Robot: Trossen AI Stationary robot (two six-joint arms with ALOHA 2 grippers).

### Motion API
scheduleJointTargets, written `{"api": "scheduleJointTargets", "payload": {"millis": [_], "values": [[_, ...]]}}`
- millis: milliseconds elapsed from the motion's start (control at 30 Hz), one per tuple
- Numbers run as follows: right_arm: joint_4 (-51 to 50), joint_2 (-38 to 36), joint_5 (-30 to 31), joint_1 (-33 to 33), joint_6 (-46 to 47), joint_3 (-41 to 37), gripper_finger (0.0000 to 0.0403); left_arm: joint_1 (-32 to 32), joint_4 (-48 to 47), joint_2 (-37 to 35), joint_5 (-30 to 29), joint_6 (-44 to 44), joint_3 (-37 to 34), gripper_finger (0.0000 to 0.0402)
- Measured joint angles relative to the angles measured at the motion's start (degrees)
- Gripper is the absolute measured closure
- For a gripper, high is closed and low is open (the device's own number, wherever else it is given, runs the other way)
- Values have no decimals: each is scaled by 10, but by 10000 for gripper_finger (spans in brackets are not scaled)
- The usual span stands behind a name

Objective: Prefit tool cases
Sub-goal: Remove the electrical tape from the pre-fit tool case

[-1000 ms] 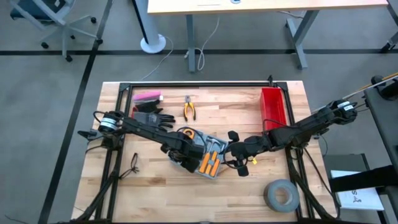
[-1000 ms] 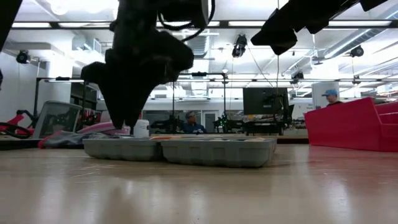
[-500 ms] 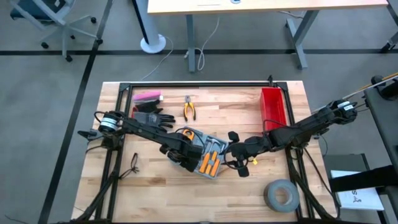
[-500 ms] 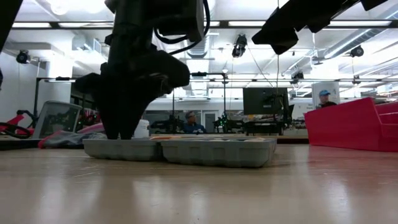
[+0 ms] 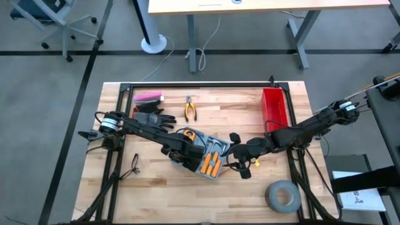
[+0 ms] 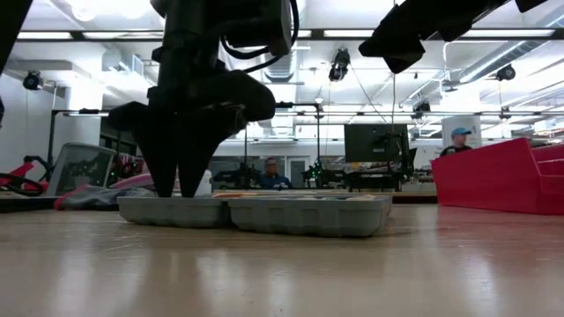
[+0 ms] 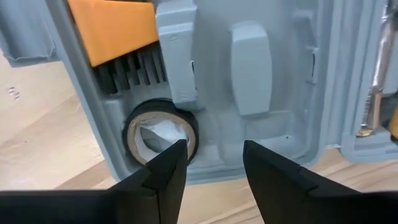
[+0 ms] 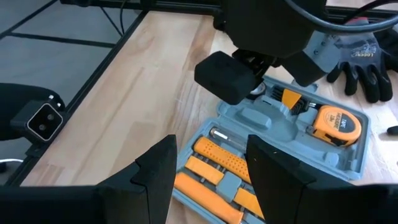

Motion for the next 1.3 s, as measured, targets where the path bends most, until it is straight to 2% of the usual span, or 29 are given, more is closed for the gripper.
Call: {"api": "scheduleJointTargets", "payload": {"millis": [367, 767, 900, 967, 1100, 1200, 1300], "values": [[1, 0, 0, 1, 0, 0, 231, 0, -17, -16, 14, -3, 4, 238], [3, 0, 0, 1, 2, 0, 231, 0, -16, -22, 2, -4, -13, 236], [7, 0, 0, 1, 2, 0, 231, 3, 49, -22, 0, -4, -63, 232], [16, 0, 0, 1, 2, 0, 231, 7, 96, -25, 20, -11, -98, 234], [15, -1, 0, 1, 1, 0, 231, 11, 169, -30, 50, -28, -150, 247], [16, -1, 0, 1, 1, 0, 231, 13, 169, -31, 54, -22, -154, 268], [17, -1, 0, 1, 0, 0, 231, 14, 151, -29, 41, -5, -140, 311]]}}
